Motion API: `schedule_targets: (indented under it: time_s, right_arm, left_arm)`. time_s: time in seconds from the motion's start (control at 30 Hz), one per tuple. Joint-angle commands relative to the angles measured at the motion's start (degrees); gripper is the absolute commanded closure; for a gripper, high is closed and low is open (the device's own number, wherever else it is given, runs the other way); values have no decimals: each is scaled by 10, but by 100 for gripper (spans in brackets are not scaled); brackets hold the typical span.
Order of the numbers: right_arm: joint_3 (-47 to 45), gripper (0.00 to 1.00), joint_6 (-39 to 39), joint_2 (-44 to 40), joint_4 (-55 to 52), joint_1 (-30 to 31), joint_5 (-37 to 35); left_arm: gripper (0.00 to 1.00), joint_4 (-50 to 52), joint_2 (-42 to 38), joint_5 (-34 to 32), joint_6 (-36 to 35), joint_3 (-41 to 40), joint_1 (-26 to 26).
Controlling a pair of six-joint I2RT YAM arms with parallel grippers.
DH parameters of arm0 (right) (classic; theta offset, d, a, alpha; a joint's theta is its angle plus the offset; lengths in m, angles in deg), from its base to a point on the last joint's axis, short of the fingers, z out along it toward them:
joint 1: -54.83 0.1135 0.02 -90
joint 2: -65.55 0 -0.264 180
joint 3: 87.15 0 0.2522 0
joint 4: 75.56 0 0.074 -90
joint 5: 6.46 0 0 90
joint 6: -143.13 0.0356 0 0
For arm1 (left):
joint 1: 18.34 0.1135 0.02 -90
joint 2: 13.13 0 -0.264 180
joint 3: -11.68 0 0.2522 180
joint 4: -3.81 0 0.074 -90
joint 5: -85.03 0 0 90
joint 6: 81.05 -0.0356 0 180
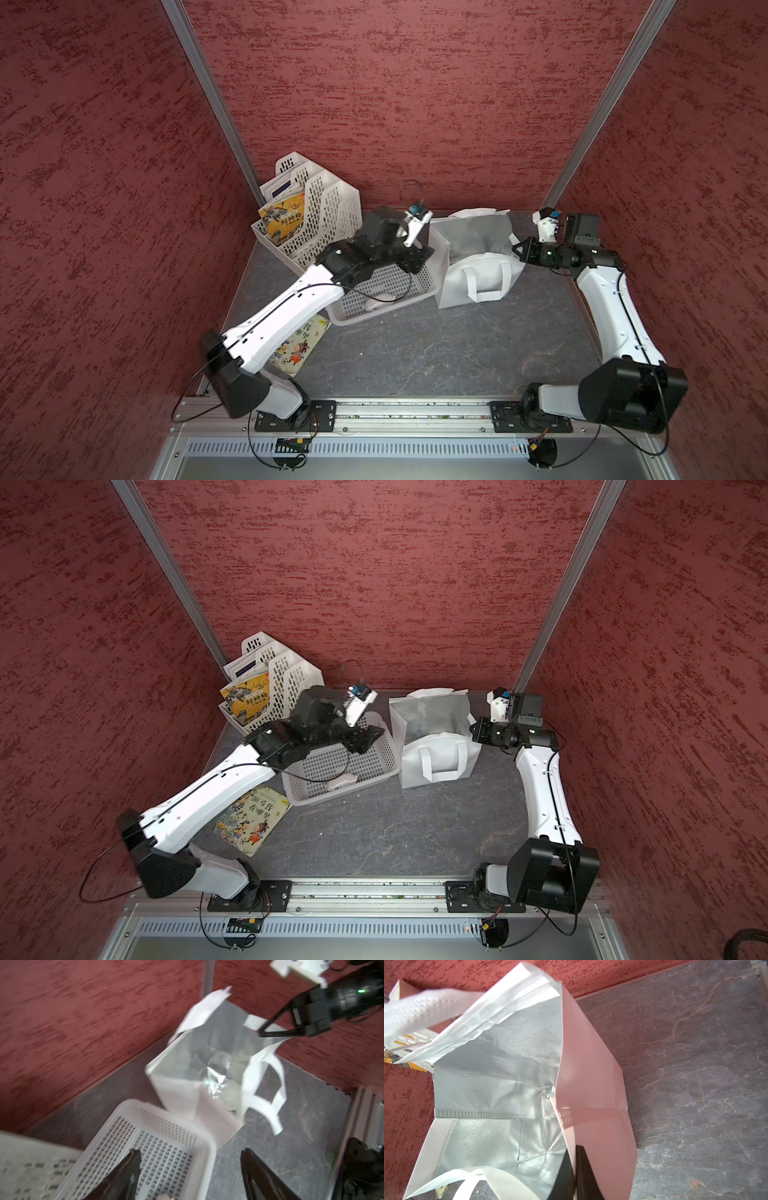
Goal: Place the ice pack in the delivery bag
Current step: Pick up the ice pack from the bin.
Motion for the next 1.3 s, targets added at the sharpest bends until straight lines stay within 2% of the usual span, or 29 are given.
schedule_targets:
  time_s: [0.0,0.07,0.17,0.33,0.47,0.6,0.77,0.83,0.87,0.93,0.97,1.07,1.1,1.17,1.27]
  right_arm:
    - [-5,93,-3,-3,15,5,18]
    - [-2,93,-2,3,15,5,20]
    - [4,93,-1,11,12,5,23]
    - [1,93,-4,12,10,5,17]
    - [-3,93,-4,9,7,5,15]
    - [-2,93,-5,5,4,5,12]
    - [4,93,-1,8,3,5,14]
    - [8,93,-1,8,3,5,15]
    - [9,93,0,9,2,5,16]
    - [15,93,-1,11,-1,5,16]
    - [16,93,-1,10,-1,5,16]
    - [20,93,-2,9,-5,5,15]
    - [20,93,-3,9,-6,5,14]
    - [21,93,-5,6,-8,5,13]
    - [19,93,-6,3,-8,5,12]
  left_arm:
    - [24,38,-5,129,-5,-126,94]
    - [27,104,18,146,-72,-142,112]
    - [32,174,77,136,-114,-123,125]
    - [32,170,149,140,-124,-94,142]
    - [31,185,221,136,-132,-54,131]
    - [30,184,261,148,-138,-39,114]
    - [30,173,304,97,-132,-38,95]
    - [35,164,317,78,-119,-35,94]
    - [40,163,321,72,-114,-30,93]
    - [53,161,324,65,-105,-23,90]
    - [63,158,322,61,-102,-21,89]
    - [79,156,305,68,-94,-14,86]
    - [82,157,291,78,-90,-11,87]
    - [84,160,249,116,-83,-1,88]
    - [84,132,155,228,-60,28,85]
